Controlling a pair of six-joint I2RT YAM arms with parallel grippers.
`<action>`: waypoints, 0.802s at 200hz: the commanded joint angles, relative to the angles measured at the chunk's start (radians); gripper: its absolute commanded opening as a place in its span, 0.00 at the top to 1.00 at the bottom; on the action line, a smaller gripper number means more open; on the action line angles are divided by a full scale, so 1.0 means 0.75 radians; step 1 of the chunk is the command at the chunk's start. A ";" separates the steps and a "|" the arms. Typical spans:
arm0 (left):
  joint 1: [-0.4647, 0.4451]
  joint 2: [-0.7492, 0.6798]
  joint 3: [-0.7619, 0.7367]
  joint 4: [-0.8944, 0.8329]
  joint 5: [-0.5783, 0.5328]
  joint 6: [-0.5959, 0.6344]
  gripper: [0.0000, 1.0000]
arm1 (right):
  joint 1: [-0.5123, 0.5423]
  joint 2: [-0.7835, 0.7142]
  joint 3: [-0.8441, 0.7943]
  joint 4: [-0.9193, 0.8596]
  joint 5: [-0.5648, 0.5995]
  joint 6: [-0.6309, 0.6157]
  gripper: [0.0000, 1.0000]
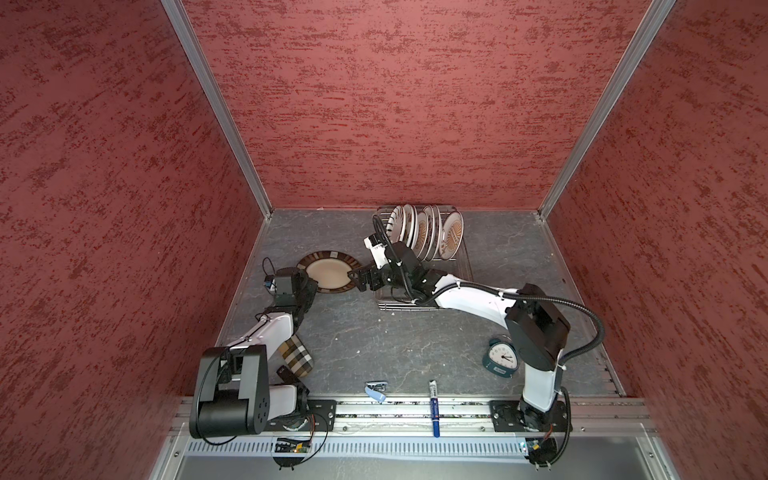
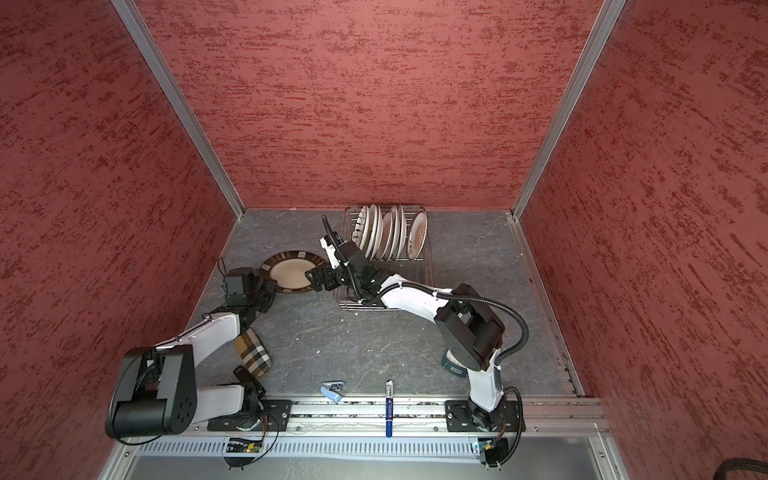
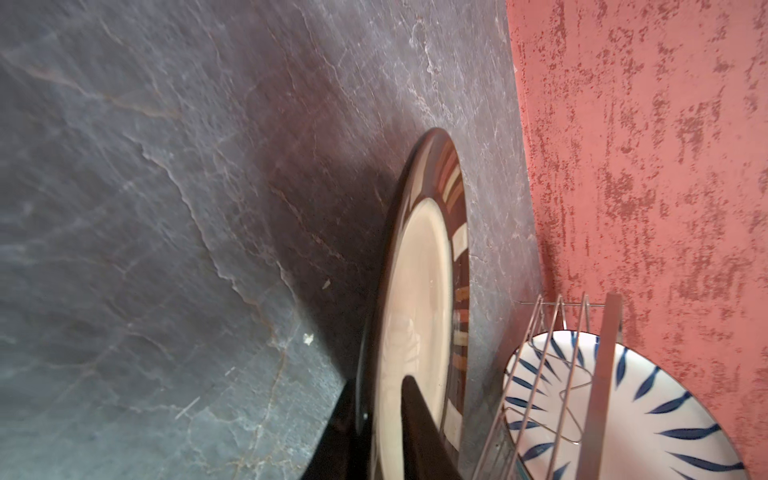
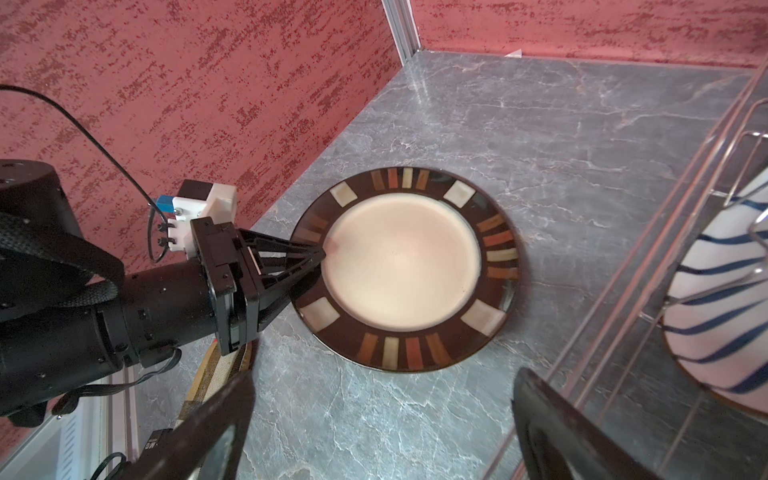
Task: Unload the plates from the dish rack
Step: 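Lower the plate onto the table with left gripper while right gripper reaches rack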
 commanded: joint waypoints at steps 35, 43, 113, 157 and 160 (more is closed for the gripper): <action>-0.010 0.043 0.054 0.016 -0.057 0.049 0.61 | 0.008 0.011 0.015 0.063 -0.020 0.022 0.03; -0.010 0.048 0.062 0.003 -0.062 0.060 0.60 | 0.008 0.010 0.015 0.065 -0.020 0.021 0.03; -0.016 0.065 0.059 0.004 -0.104 0.071 0.45 | 0.008 -0.026 -0.015 0.076 -0.005 0.008 0.03; -0.018 0.065 0.060 -0.016 -0.117 0.079 0.37 | 0.008 -0.043 -0.030 0.084 -0.010 0.008 0.03; -0.019 0.063 0.060 -0.019 -0.120 0.079 0.37 | 0.008 -0.042 -0.030 0.084 -0.012 0.008 0.03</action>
